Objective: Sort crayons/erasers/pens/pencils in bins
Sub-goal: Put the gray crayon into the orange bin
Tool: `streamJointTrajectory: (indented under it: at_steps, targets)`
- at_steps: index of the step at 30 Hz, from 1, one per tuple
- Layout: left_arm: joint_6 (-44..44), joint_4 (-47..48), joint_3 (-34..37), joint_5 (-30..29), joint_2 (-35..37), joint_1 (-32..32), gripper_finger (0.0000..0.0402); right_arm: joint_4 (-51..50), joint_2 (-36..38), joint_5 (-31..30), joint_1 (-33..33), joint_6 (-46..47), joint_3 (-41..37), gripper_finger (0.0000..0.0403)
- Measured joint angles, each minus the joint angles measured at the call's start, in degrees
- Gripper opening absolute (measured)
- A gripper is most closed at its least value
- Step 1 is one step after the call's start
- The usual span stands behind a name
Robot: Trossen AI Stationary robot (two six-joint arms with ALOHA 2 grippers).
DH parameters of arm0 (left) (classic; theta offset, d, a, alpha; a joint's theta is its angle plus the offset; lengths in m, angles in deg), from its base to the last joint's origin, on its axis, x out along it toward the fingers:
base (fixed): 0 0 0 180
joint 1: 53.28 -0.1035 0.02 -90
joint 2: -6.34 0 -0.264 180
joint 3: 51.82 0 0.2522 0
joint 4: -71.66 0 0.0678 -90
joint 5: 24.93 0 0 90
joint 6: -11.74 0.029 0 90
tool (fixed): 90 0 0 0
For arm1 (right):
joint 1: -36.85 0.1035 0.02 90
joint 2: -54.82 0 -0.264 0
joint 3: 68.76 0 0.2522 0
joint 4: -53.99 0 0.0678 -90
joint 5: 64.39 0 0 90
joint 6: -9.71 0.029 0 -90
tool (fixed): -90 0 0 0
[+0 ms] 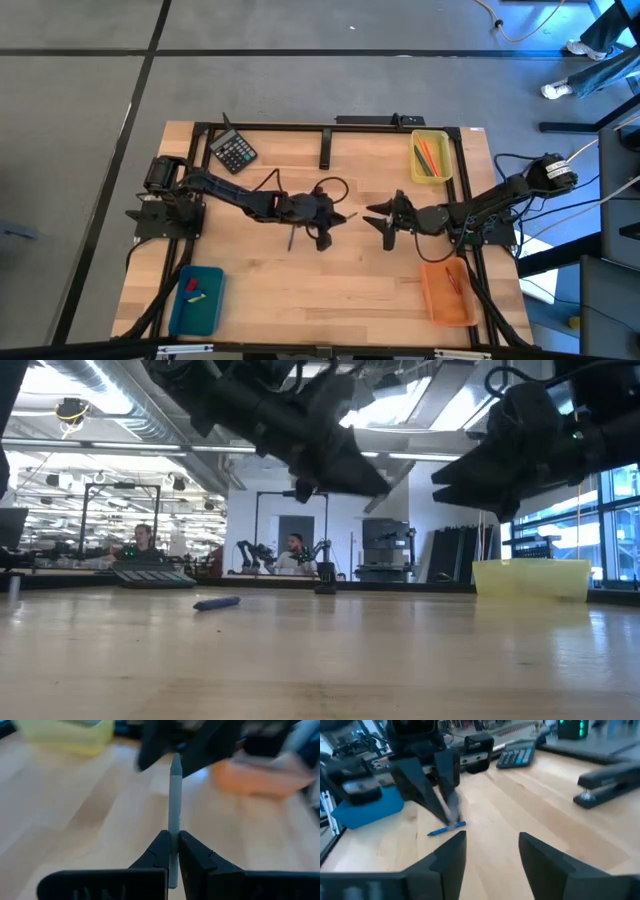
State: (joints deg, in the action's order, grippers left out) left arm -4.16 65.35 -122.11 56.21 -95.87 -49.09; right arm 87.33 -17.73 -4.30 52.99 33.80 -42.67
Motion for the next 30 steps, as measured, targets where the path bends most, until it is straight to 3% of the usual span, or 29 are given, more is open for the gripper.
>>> streamJointTrajectory:
  at_steps: [4, 12, 21, 30]
  targets:
    - [0.0, -4.7, 0.0, 4.3, 0.0, -0.2, 0.0014, 2.3, 0.0, 1.1, 0.0, -7.1, -0.7, 0.0193]
    - [1.5, -11.8, 0.0, 5.6, 0.0, -0.2, 0.0014, 9.6, 0.0, 6.4, 0.0, -16.8, 1.3, 0.0176]
    - [6.5, -17.3, 0.0, 5.6, 0.0, 0.4, 0.0014, 11.4, 0.0, 11.9, 0.0, -18.8, 1.6, 0.0161]
    - [6.6, -17.3, 0.0, 5.6, 0.0, 0.4, 0.0014, 16.9, 0.0, 12.2, 0.0, -22.7, 1.6, 0.0155]
